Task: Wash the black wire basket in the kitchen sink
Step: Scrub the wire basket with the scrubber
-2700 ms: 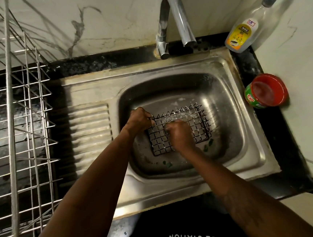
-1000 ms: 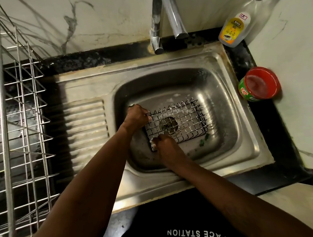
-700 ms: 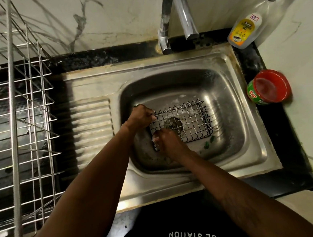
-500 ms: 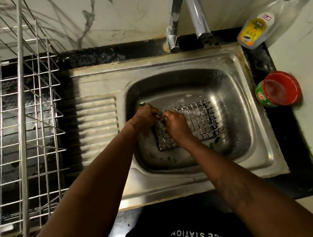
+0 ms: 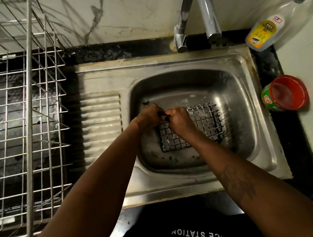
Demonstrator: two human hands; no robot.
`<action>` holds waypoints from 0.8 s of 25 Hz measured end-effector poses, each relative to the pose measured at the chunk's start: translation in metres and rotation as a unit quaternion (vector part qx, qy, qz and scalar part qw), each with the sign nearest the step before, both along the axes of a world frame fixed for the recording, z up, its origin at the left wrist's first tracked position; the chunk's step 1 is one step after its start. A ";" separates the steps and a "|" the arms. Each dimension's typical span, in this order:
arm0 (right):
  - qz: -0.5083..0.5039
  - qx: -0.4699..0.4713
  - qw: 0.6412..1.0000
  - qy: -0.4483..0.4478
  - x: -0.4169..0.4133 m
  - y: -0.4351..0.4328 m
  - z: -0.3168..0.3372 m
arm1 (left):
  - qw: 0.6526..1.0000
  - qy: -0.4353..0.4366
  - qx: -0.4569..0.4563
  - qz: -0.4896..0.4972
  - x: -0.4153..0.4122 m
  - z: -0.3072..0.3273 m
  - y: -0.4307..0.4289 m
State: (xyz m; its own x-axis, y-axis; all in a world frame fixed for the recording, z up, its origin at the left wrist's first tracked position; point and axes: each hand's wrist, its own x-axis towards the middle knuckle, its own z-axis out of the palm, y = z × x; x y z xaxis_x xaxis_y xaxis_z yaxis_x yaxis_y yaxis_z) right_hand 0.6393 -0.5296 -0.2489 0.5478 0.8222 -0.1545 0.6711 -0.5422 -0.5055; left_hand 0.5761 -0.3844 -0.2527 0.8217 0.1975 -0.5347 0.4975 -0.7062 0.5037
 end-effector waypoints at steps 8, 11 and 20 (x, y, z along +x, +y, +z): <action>0.066 0.006 0.998 0.013 -0.038 -0.047 -0.005 | 1.000 0.002 0.001 0.010 0.000 0.000 0.001; 0.107 -0.007 0.994 0.013 -0.040 -0.064 -0.002 | 0.999 -0.009 0.028 -0.027 0.001 -0.002 0.000; 0.038 -0.026 0.999 0.004 0.027 -0.002 0.010 | 0.996 0.004 0.066 -0.052 0.002 0.006 -0.003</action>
